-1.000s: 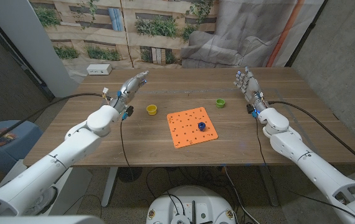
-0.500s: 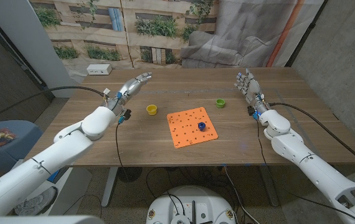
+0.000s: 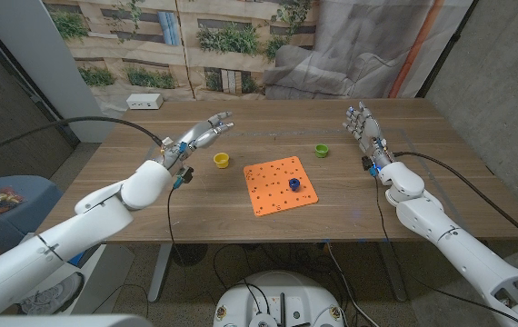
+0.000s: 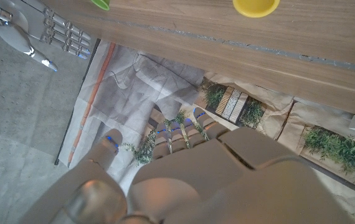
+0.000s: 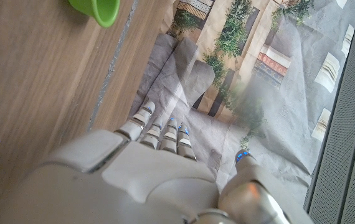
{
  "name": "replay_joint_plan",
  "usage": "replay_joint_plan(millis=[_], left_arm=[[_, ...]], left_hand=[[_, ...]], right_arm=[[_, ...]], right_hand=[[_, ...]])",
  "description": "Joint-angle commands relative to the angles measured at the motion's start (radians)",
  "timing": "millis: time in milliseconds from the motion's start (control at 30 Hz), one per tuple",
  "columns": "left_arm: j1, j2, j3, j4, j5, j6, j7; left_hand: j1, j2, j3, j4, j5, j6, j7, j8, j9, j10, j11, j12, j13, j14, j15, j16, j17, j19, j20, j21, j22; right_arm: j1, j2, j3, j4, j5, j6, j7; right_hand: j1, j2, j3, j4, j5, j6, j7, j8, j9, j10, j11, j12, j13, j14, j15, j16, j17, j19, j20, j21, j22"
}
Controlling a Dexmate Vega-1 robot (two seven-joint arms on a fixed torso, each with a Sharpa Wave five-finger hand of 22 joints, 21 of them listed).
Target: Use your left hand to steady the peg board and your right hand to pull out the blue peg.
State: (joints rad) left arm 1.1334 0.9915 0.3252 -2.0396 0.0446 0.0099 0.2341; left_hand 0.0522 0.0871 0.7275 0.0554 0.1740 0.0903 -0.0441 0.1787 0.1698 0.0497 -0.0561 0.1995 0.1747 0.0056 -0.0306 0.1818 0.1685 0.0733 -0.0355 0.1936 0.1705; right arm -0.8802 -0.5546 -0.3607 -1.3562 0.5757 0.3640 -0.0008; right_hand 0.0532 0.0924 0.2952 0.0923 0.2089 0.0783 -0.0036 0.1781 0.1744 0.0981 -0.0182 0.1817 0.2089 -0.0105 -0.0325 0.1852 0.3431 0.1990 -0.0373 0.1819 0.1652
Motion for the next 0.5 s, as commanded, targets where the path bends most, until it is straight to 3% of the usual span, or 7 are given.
replay_joint_plan(millis=[33,167,333,500], left_arm=[[0.048,0.065,-0.009,-0.052,0.14,-0.017,-0.026],[0.053,0.115,-0.016,-0.068,0.192,-0.04,-0.066],[0.071,0.137,-0.034,-0.081,0.223,-0.054,-0.084],[0.049,0.159,-0.025,-0.074,0.306,-0.103,-0.104]], left_hand=[[-0.012,0.071,0.004,0.007,0.005,0.001,-0.024,0.004,0.004,-0.006,-0.024,-0.004,0.002,0.01,-0.083,0.001,0.001,0.002,-0.127,0.003,0.001],[-0.019,0.062,-0.001,0.01,0.004,0.004,-0.027,0.005,0.004,-0.007,-0.027,-0.005,0.001,0.009,-0.087,0.0,0.003,-0.006,-0.141,0.0,0.001],[-0.03,0.054,-0.009,0.018,0.004,0.015,-0.031,0.008,0.003,0.0,-0.029,-0.004,0.001,0.012,-0.096,0.001,0.005,-0.005,-0.147,0.0,0.001],[-0.035,0.048,-0.014,0.022,0.004,0.019,-0.033,0.009,0.003,0.003,-0.034,-0.004,0.001,0.012,-0.097,0.0,0.005,-0.011,-0.151,-0.002,0.001]], right_arm=[[-0.007,0.007,0.0,0.009,-0.004,0.009,-0.006],[-0.004,0.006,-0.002,0.015,-0.007,0.012,-0.003],[-0.001,0.009,-0.001,0.024,-0.006,0.019,-0.001],[0.001,0.007,0.0,0.03,-0.007,0.023,0.004]], right_hand=[[0.0,0.004,0.008,-0.002,0.005,0.004,-0.004,0.006,0.002,0.0,-0.002,0.008,-0.002,-0.001,-0.014,0.008,0.001,0.008,-0.012,0.006,0.002],[0.002,0.006,0.011,-0.004,0.006,0.002,-0.005,0.006,0.002,-0.001,-0.002,0.008,-0.003,0.0,-0.016,0.008,-0.002,0.008,-0.012,0.006,0.002],[0.008,0.011,0.016,-0.009,0.006,0.0,-0.007,0.006,0.002,-0.002,-0.003,0.008,-0.005,0.0,-0.014,0.008,-0.007,0.008,-0.012,0.006,0.002],[0.016,0.016,0.021,-0.015,0.006,-0.002,-0.008,0.005,0.001,-0.006,-0.002,0.007,-0.006,0.0,-0.014,0.009,-0.01,0.007,-0.012,0.005,0.002]])
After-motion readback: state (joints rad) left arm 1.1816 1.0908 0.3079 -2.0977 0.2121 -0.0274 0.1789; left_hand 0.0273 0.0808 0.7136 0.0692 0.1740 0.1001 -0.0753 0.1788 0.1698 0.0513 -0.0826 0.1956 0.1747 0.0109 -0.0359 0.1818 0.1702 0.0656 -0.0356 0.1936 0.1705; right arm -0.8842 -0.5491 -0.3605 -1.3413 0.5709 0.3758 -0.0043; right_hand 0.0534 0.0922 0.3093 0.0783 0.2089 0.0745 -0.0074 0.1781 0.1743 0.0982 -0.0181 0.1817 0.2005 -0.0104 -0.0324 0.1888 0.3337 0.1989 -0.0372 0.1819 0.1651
